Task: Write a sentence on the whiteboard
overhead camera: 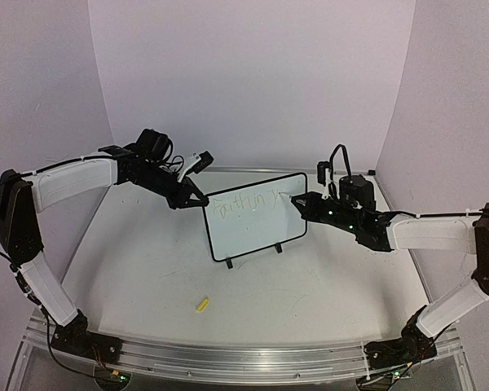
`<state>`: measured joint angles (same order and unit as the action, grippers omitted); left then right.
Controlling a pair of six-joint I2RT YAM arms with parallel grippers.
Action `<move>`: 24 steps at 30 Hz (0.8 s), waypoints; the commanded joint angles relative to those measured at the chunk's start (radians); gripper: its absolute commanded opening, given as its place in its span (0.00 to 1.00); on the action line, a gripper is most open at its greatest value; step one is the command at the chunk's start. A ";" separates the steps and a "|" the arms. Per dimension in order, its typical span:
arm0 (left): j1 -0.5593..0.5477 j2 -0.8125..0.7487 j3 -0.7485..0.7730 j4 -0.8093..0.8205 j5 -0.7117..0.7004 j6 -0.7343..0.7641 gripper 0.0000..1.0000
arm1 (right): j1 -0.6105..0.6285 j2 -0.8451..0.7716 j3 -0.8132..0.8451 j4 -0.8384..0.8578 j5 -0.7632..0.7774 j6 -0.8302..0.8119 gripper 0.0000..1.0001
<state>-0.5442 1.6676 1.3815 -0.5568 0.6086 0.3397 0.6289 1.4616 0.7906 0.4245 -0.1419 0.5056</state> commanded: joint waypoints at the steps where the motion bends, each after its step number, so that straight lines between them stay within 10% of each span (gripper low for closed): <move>1: -0.017 0.048 -0.022 -0.120 -0.059 0.044 0.00 | -0.003 -0.004 -0.007 -0.010 0.044 0.002 0.00; 24: -0.017 0.046 -0.024 -0.119 -0.059 0.044 0.00 | -0.003 -0.037 0.042 -0.030 0.058 -0.011 0.00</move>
<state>-0.5442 1.6676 1.3815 -0.5568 0.6086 0.3378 0.6289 1.4562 0.7910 0.3763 -0.0940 0.5033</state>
